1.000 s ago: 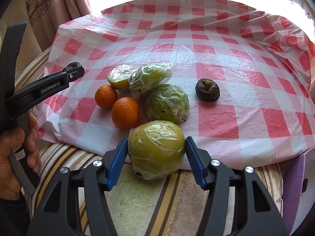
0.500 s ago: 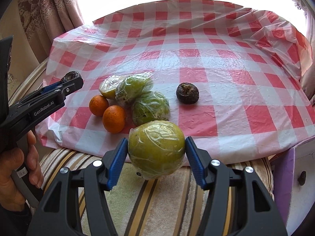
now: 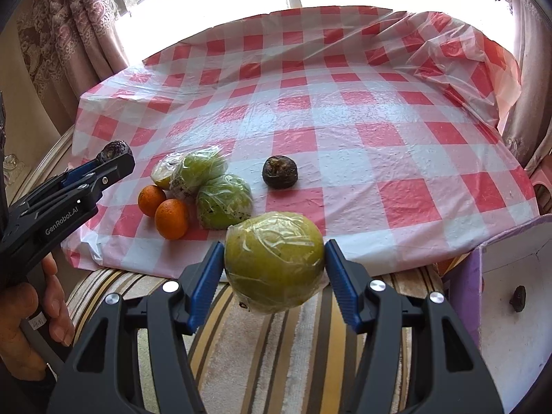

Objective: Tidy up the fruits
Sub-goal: 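Carry both fruits into the white box and open both grippers to release them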

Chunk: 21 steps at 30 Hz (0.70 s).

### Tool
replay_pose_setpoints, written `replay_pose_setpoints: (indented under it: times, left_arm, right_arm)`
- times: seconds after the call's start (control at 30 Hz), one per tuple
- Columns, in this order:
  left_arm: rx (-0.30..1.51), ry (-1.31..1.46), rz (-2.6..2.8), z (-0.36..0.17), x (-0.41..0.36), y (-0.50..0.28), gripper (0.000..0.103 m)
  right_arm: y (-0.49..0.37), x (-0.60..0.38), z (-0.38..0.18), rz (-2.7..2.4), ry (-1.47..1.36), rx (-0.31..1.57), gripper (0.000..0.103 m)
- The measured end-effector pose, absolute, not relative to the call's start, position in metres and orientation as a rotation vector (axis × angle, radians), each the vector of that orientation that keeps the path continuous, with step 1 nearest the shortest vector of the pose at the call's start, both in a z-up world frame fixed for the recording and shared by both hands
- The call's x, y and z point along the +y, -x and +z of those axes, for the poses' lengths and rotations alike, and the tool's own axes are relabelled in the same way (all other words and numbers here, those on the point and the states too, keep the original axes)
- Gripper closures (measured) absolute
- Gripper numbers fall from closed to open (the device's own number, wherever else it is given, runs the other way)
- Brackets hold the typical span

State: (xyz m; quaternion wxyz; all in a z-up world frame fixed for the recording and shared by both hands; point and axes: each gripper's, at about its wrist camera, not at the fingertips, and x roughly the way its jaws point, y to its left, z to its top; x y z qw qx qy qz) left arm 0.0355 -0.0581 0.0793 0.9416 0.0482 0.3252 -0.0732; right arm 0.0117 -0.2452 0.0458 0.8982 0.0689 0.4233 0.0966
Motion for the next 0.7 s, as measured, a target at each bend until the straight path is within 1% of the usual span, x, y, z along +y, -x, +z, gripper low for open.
replay_pose_setpoints:
  times: [0.37,0.7]
  left_arm:
    - [0.665,-0.143,-0.254,0.082,-0.102,-0.023,0.064]
    - [0.696,-0.218,-0.377,0.071,-0.159,-0.013,0.064]
  right_arm:
    - [0.004,-0.299,0.049,0.116,-0.191,0.868,0.043]
    - [0.019,-0.349,0.053,0.032,-0.214,0.860,0.043]
